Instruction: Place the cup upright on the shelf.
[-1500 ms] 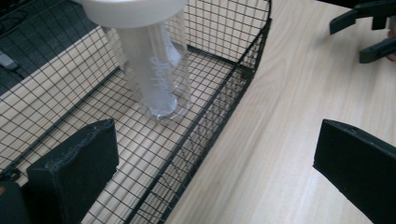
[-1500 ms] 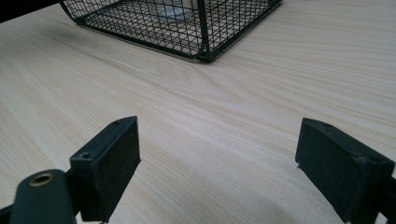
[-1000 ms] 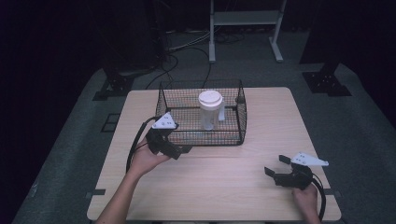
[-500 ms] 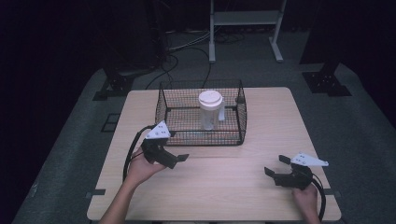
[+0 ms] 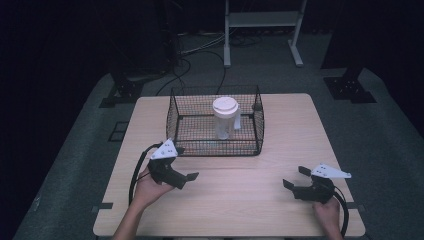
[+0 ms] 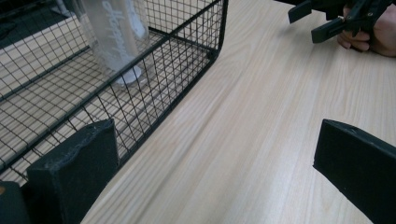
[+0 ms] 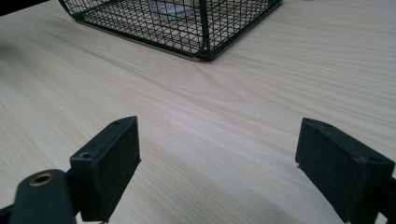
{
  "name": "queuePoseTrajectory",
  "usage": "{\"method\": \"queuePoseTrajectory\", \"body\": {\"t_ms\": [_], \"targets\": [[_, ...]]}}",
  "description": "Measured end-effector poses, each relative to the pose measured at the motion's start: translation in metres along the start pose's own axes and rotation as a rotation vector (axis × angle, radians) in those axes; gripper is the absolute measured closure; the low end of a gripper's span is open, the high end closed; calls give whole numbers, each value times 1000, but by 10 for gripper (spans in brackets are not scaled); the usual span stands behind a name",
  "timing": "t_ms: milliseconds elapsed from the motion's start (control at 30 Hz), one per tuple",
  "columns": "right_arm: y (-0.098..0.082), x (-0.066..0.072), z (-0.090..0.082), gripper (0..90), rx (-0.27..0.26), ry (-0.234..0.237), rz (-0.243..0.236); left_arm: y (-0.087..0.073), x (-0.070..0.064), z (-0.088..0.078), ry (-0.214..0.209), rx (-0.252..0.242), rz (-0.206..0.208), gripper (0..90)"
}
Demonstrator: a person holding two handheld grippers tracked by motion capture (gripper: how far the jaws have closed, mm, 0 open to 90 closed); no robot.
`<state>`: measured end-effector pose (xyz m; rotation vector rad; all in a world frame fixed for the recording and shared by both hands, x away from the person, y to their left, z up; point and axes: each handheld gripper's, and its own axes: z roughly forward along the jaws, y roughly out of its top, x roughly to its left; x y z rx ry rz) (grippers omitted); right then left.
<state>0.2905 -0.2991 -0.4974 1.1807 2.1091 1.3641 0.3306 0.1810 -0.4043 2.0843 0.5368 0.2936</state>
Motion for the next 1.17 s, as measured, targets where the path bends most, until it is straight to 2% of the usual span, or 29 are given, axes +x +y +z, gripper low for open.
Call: {"method": "queuePoseTrajectory", "body": {"t_ms": [100,333,500,567,600,633,667,733,900,1000,1167], "targets": [[0,0,0,129,0,2,-2,-7,0,0,-1,-2,-16,0],[0,0,0,129,0,2,-7,-20,-1,-1,9,7,-24,0],[0,0,0,129,-1,2,-11,-29,-4,-4,15,-10,-39,0],[0,1,0,129,-1,2,-11,-31,-4,-4,19,-21,-46,0],[0,0,0,129,-1,3,-11,-36,-4,-7,21,-46,-60,0],[0,0,0,129,-1,3,-11,-36,-4,-7,21,-46,-60,0],[0,1,0,129,-1,4,-11,-39,-4,-9,15,-75,-80,0],[0,1,0,129,-1,4,-13,-43,-5,-10,16,-90,-93,0],[0,1,0,129,-1,5,-14,-57,-10,-11,31,-136,-109,0],[0,1,0,129,-2,5,-16,-69,-13,-10,24,-165,-117,0],[0,1,0,129,-8,7,-13,-78,-14,-9,58,-162,-120,0]]}}
